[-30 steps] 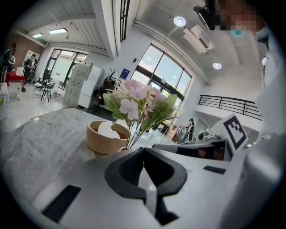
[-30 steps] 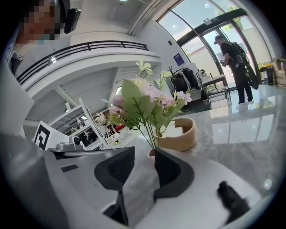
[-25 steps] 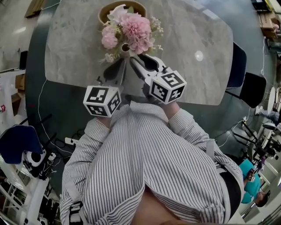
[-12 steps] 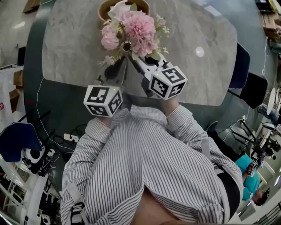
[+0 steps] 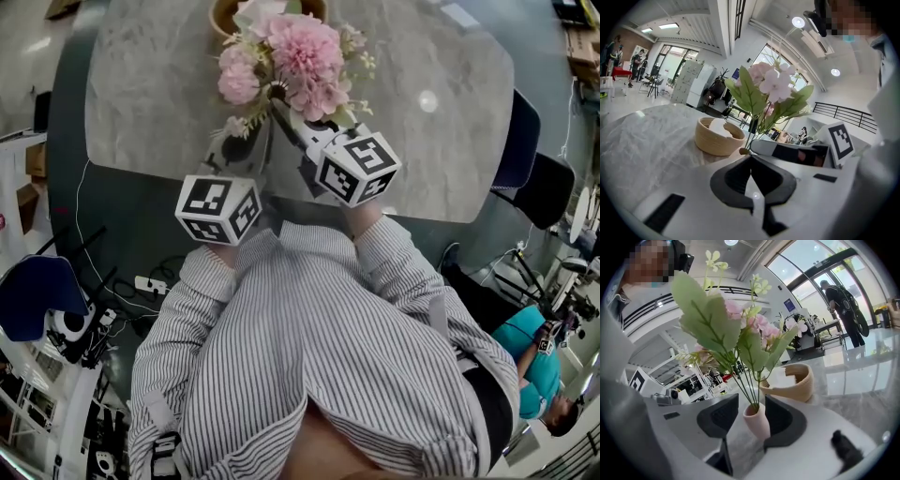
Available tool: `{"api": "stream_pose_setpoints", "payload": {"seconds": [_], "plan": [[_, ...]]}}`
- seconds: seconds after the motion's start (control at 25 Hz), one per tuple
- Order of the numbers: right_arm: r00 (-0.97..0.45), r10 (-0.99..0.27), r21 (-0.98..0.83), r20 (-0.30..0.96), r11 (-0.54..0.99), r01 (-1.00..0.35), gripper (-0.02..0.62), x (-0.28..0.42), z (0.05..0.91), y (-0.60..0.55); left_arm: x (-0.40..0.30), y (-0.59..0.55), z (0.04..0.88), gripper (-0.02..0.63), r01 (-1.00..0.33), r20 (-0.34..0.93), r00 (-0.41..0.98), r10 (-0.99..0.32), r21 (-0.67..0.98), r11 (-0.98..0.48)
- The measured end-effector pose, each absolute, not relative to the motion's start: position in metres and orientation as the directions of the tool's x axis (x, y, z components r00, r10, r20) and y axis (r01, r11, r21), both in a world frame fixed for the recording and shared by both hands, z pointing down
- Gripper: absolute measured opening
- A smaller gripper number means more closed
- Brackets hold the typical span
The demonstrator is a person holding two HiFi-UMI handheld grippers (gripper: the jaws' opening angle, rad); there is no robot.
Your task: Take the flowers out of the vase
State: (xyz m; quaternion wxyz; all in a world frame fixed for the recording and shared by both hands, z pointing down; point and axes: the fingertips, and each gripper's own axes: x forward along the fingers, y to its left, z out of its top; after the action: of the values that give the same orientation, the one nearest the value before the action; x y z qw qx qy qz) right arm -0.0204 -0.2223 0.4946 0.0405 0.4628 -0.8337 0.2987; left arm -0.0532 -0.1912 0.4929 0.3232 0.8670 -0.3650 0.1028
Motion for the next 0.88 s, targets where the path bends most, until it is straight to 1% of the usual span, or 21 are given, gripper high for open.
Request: {"api": "stream_pose_setpoints", "payload": {"seconds": [0.32,0.48,0.56,0.64,0.68,0.88], "plan": [[-0.560,-0.772,-0.464,0.300,0.394,-0.793,0.176,-0.019,0.491,-0.233,-0.056,-0.188,0.499,0.012,-0.701,0.433,0.712,-0.553,0.482,-0.526],[-0.565,-0.767,-0.450,0.304,0.408,-0.795,0.172,-0.024,0.494,-0.234,-0.058,-0.188,0.501,0.012,-0.702,0.438,0.712,-0.549,0.481,-0.526],[-0.570,-0.764,-0.439,0.300,0.420,-0.794,0.159,-0.026,0.494,-0.233,-0.059,-0.188,0.501,0.012,-0.701,0.439,0.712,-0.548,0.481,-0.526],[-0.577,-0.761,-0.428,0.296,0.435,-0.792,0.115,-0.029,0.493,-0.231,-0.059,-0.186,0.502,0.012,-0.701,0.441,0.712,-0.546,0.480,-0.527],[-0.578,-0.761,-0.422,0.296,0.439,-0.793,0.105,-0.029,0.492,-0.230,-0.058,-0.185,0.502,0.012,-0.701,0.442,0.713,-0.545,0.480,-0.528],[-0.576,-0.762,-0.404,0.296,0.446,-0.798,0.080,-0.026,0.491,-0.222,-0.055,-0.179,0.501,0.012,-0.699,0.441,0.715,-0.542,0.477,-0.533]]}}
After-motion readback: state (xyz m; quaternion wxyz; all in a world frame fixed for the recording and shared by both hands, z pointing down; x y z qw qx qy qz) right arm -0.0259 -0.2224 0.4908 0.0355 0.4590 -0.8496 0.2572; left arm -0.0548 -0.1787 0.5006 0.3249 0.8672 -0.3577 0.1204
